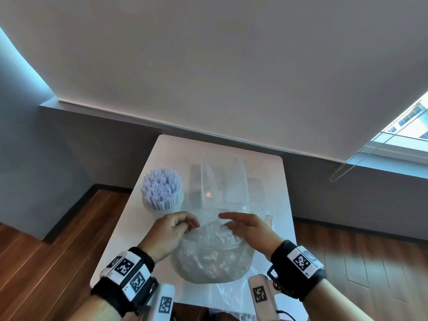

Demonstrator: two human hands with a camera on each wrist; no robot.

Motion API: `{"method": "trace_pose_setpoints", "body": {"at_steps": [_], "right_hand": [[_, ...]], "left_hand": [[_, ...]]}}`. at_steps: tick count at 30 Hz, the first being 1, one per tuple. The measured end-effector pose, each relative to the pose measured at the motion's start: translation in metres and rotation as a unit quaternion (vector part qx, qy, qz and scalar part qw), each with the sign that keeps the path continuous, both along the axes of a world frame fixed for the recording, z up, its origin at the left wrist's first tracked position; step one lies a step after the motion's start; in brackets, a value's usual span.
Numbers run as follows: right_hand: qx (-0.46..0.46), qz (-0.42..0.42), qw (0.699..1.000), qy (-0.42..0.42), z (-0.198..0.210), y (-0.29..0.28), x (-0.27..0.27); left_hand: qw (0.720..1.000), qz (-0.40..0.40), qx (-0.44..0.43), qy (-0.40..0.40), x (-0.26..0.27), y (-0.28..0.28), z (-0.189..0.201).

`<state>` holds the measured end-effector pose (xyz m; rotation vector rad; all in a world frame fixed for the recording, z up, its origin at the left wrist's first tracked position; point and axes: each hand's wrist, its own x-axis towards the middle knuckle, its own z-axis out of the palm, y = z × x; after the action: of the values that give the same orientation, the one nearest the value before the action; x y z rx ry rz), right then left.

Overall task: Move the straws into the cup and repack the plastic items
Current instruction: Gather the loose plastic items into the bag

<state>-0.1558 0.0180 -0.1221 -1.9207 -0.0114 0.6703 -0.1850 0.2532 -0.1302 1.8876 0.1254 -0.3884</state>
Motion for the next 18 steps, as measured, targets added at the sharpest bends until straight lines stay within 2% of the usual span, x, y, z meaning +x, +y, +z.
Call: {"method": "trace_pose_setpoints", "body": {"at_steps": [3, 6, 8, 10, 12, 14, 18], "right_hand": [[-0.022, 0.037, 0.999, 0.001, -0.004, -0.001, 0.001], [-0.059, 0.054, 0.992, -0.097, 0.011, -0.012, -0.001], [-0.042, 0.111, 0.985, -0.122, 0.030, -0.027, -0.007], [-0.105, 0.226, 0.955, -0.161, 0.037, -0.040, -0.015], [-0.176, 0.288, 0.916, -0.219, 0.028, -0.051, -0.020], [-0.216, 0.264, 0.899, -0.273, 0.014, -0.054, -0.022], [-0.231, 0.195, 0.882, -0.362, 0.001, -0.054, -0.016]], "left_hand": [[0.999, -0.006, -0.019, 0.050, 0.001, 0.005, -0.005], [0.992, 0.000, -0.049, 0.115, 0.000, 0.014, -0.004], [0.987, -0.006, -0.078, 0.142, 0.000, 0.020, -0.003], [0.983, -0.019, -0.116, 0.142, -0.003, 0.024, -0.001], [0.980, -0.034, -0.149, 0.125, -0.007, 0.026, 0.000], [0.980, -0.049, -0.165, 0.099, -0.010, 0.028, 0.001], [0.982, -0.079, -0.165, 0.051, -0.017, 0.044, 0.001]]}}
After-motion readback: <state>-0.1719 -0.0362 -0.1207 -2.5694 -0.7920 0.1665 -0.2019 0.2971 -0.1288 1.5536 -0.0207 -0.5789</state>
